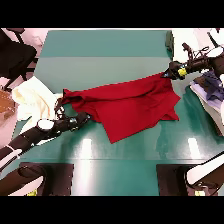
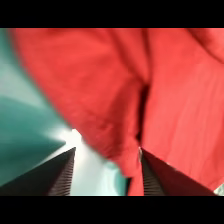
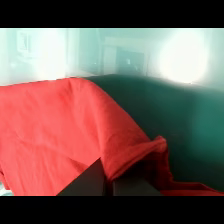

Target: Fold the shirts.

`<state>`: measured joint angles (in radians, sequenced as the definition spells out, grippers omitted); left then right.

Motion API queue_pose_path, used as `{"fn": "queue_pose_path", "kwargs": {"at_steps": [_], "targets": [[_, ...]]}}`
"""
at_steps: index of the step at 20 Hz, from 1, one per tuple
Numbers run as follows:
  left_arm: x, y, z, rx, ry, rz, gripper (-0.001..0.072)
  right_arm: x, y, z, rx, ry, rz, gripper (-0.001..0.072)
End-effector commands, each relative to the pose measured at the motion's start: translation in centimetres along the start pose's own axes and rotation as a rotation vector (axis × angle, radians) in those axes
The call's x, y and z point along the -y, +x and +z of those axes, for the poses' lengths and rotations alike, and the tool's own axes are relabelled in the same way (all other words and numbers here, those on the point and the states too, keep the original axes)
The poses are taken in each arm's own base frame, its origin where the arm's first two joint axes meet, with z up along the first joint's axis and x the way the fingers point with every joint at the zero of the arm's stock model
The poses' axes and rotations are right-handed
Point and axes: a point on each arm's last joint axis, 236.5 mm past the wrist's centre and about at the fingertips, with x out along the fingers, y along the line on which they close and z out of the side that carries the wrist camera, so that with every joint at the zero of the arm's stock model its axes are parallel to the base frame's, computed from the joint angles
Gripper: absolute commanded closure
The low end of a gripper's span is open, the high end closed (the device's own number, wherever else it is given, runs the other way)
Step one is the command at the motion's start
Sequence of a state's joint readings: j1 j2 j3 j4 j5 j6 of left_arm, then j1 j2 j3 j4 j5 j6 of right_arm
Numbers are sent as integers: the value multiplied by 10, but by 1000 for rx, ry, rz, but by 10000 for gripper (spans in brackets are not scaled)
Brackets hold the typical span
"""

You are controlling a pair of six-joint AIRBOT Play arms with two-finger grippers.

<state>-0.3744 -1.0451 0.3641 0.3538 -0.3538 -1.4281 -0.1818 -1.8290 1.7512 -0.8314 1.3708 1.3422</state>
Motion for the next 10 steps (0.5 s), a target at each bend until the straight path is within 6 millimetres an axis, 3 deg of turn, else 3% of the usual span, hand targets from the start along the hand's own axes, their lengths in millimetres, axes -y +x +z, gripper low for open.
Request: {"fn": "queue_pose_path", "kwargs": {"at_steps": [1, 6, 7, 8, 10], "targets": [[-3, 21, -9, 25, 9, 42, 214, -3, -1, -5, -20, -4, 5, 696], [7, 41, 7, 49, 11, 58, 218, -7, -9, -2, 1, -16, 0, 697], [11, 44, 5, 34, 7, 53, 388, -7, -10, -1, 4, -14, -1, 696], [15, 45, 4, 24, 12, 46, 677, -5, -10, 0, 8, -12, -2, 696], [24, 45, 7, 26, 16, 28, 682, 3, -18, 4, 30, 19, -3, 681]]}}
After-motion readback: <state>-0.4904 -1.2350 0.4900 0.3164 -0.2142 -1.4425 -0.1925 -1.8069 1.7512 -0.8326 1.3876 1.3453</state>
